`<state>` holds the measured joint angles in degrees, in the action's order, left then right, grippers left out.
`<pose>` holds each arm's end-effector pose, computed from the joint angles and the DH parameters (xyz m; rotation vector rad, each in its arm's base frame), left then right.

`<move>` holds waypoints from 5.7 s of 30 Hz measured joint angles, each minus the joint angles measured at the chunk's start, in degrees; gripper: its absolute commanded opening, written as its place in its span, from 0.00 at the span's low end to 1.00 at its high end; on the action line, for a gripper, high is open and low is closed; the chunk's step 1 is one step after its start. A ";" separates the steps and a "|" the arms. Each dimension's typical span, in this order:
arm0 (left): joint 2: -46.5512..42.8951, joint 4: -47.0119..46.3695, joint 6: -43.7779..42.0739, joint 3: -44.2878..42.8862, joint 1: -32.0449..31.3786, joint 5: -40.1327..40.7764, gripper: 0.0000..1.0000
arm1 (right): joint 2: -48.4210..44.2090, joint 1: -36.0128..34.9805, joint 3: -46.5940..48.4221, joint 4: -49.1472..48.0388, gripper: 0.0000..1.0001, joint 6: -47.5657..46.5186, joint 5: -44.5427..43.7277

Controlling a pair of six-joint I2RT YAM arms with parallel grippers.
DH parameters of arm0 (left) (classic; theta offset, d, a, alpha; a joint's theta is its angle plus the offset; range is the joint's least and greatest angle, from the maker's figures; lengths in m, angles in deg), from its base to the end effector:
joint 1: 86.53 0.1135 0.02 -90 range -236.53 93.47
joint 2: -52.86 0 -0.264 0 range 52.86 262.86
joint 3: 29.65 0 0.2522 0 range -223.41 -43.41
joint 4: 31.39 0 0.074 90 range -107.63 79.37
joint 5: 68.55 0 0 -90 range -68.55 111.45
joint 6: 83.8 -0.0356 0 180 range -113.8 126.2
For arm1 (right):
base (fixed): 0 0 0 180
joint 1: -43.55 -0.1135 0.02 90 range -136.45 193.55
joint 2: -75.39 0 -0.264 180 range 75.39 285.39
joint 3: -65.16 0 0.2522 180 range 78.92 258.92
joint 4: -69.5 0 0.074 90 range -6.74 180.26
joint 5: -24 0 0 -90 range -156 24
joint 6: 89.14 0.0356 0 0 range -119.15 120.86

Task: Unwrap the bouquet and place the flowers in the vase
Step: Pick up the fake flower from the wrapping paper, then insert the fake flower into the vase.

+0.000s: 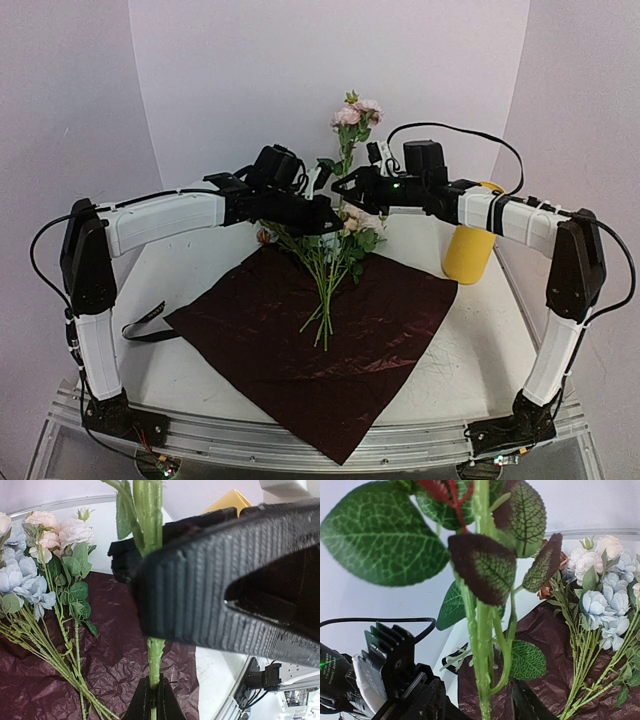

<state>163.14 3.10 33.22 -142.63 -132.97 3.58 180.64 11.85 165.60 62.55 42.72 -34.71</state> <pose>0.3057 -0.3373 0.3162 0.5829 2.2201 -1.0494 0.3690 0.2496 0.3510 -0.3330 1.6929 1.4013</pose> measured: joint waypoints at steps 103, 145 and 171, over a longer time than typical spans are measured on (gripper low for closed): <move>-5.77 -5.38 -4.62 4.41 0.10 4.30 0.98 | -20.28 9.54 26.23 18.42 0.00 -47.63 -51.67; -5.51 -5.71 -4.52 3.54 0.11 2.47 0.97 | -21.81 19.23 -4.07 3.12 0.00 -46.61 -57.69; -0.37 -2.96 -4.50 -3.08 0.09 0.92 0.96 | -21.81 20.11 -17.75 0.30 0.43 -38.88 -57.88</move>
<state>162.77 0.14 28.72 -145.70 -132.88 4.51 158.83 31.95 147.85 62.85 3.84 -92.59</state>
